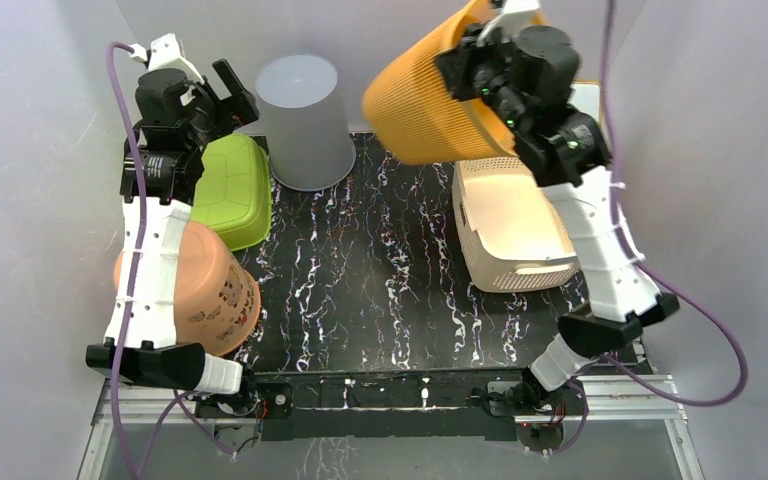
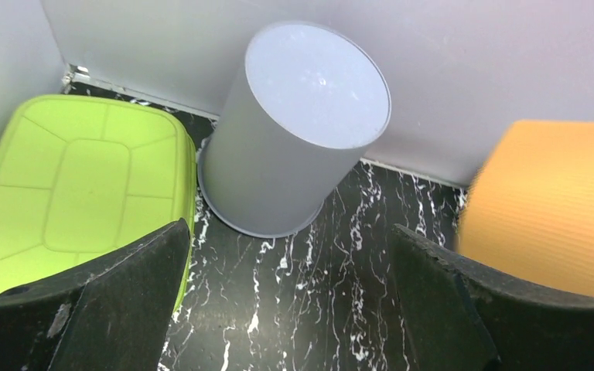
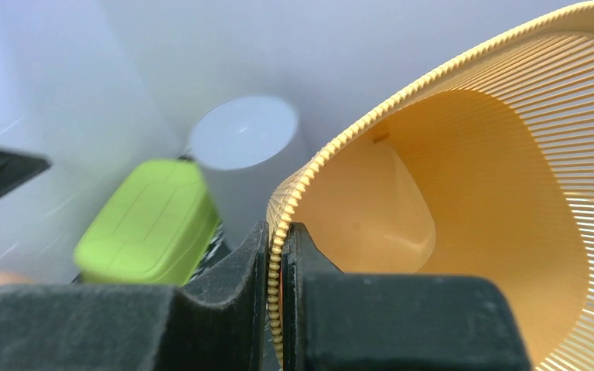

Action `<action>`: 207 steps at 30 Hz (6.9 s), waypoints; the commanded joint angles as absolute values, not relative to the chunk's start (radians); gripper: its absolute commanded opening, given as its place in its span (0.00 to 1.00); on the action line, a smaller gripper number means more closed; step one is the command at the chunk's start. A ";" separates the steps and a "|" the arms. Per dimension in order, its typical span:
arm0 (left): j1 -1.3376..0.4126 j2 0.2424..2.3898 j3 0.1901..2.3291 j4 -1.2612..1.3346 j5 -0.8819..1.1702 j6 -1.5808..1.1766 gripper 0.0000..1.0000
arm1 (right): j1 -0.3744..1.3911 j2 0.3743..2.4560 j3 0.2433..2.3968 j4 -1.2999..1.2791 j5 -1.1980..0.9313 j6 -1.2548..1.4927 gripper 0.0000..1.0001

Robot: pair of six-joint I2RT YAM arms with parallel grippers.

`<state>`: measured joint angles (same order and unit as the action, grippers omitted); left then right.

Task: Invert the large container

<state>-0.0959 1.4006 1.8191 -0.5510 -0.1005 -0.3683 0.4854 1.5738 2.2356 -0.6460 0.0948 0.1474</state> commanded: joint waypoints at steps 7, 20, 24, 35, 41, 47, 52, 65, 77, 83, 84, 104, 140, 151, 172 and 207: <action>-0.100 1.317 1.892 -0.509 -0.287 -0.348 0.98 | 0.740 1.624 2.192 -0.400 -0.192 0.251 0.00; -0.100 1.326 1.948 -0.521 -0.283 -0.307 0.98 | 0.776 1.475 1.556 0.017 -0.406 0.618 0.00; -0.101 1.330 1.958 -0.523 -0.285 -0.296 0.98 | 0.745 1.484 1.471 0.082 -0.452 0.674 0.00; -0.101 1.338 1.944 -0.524 -0.290 -0.264 0.98 | 0.496 1.459 1.117 0.120 -0.533 0.741 0.00; -0.103 1.360 1.945 -0.520 -0.285 -0.258 0.98 | 0.481 1.525 1.080 0.166 -0.590 0.734 0.00; -0.113 1.396 1.962 -0.518 -0.285 -0.247 0.98 | 0.480 1.606 1.079 0.318 -0.710 0.805 0.00; -0.116 1.423 1.976 -0.517 -0.273 -0.254 0.98 | 0.478 1.611 1.138 0.522 -0.779 0.930 0.00; -0.151 1.486 2.031 -0.526 -0.288 -0.237 0.98 | 0.466 1.913 1.030 1.497 -0.796 1.686 0.00; -0.194 1.552 2.118 -0.535 -0.326 -0.189 0.98 | 0.383 1.904 1.058 1.133 -0.894 1.480 0.00; -0.206 1.562 2.112 -0.533 -0.325 -0.186 0.98 | 0.260 1.860 1.041 0.724 -0.932 1.181 0.00; -0.208 1.562 2.114 -0.532 -0.325 -0.186 0.98 | 0.239 1.856 1.054 0.637 -0.928 1.116 0.00; -0.218 1.544 2.093 -0.529 -0.340 -0.170 0.98 | 0.289 1.914 1.536 -0.304 -0.725 0.450 0.00; -0.285 1.580 2.174 -0.571 -0.395 -0.127 0.98 | 0.368 1.620 0.970 0.088 -0.852 0.862 0.00; -0.304 1.582 2.167 -0.565 -0.417 -0.103 0.98 | 0.373 1.650 1.206 0.052 -0.919 0.842 0.33; -0.319 1.566 2.176 -0.561 -0.456 -0.069 0.98 | 0.527 1.842 1.230 1.204 -0.921 1.628 0.00; -0.387 1.598 2.222 -0.550 -0.518 -0.005 0.98 | 0.308 1.988 0.866 1.495 -1.056 1.776 0.16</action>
<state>-0.3798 1.5986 2.1994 -0.5724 -0.4942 -0.0250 0.3962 2.0209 0.9295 1.4734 -0.9066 1.9572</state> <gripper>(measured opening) 0.984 0.145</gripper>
